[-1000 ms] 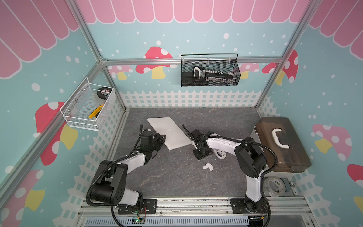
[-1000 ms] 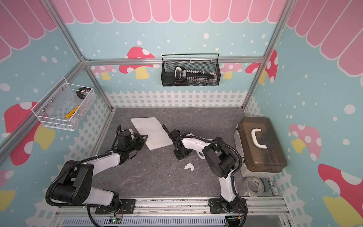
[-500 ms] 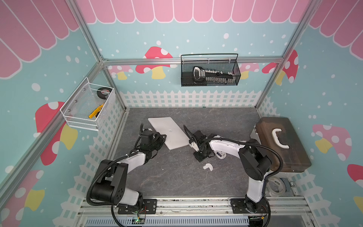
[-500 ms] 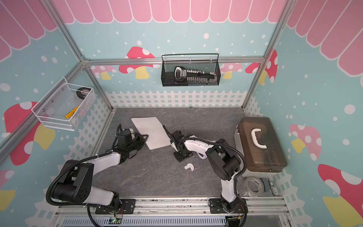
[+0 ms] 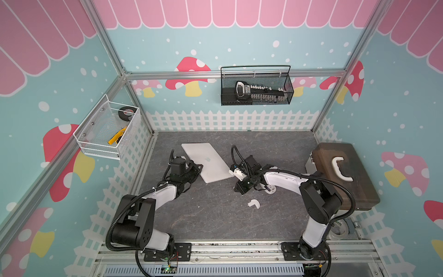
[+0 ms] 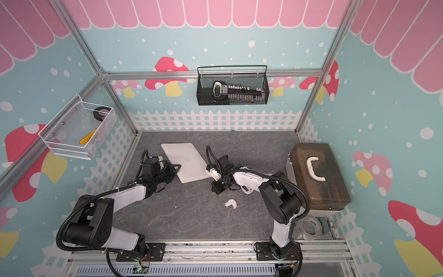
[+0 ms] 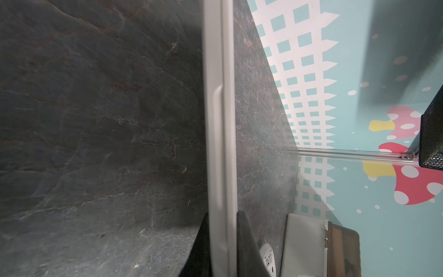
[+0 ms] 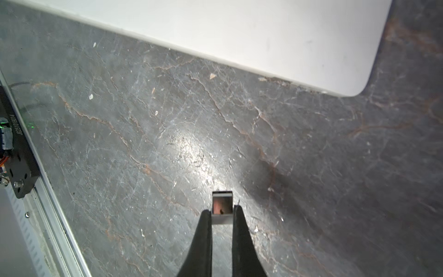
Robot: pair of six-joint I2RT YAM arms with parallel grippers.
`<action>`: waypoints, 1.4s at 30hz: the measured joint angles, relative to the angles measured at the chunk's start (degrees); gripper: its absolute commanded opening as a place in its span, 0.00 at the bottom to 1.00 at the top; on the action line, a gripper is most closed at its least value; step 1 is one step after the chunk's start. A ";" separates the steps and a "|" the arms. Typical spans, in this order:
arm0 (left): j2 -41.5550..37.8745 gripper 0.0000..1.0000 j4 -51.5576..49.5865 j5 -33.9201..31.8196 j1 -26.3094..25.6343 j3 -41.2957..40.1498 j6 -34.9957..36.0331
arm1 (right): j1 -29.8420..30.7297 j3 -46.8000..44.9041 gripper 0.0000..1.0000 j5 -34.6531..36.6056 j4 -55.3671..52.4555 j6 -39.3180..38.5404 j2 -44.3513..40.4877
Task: Insert the wireless mouse receiver into the laptop
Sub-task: Pick up the USB plug at the center of the board, then insert the USB plug into the USB port.
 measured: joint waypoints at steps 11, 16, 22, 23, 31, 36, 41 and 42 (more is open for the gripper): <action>0.72 0.00 0.66 1.03 0.63 0.00 0.28 | -1.66 4.28 0.00 -2.43 4.46 0.61 5.68; 1.27 0.00 1.33 1.49 0.90 0.00 0.37 | -2.34 5.97 0.00 -2.86 4.83 0.79 7.48; 1.99 0.00 2.29 2.03 1.18 0.00 0.37 | -2.43 7.69 0.00 -2.93 5.20 1.25 9.29; 2.05 0.00 2.34 2.16 1.27 0.00 0.37 | -2.43 7.96 0.00 -2.95 5.25 1.29 9.44; 2.27 0.00 2.60 2.80 1.68 0.00 0.37 | -3.13 9.20 0.00 -2.95 5.55 1.73 9.81; 2.27 0.00 2.60 2.97 1.79 0.00 0.37 | -3.50 9.53 0.00 -3.30 5.42 1.92 10.23; 2.32 0.00 2.62 3.10 1.99 0.00 0.39 | -3.50 9.77 0.00 -4.15 5.44 1.97 11.02; 2.36 0.00 2.64 3.15 1.99 0.00 0.37 | -3.50 9.77 0.00 -4.28 5.44 1.97 11.06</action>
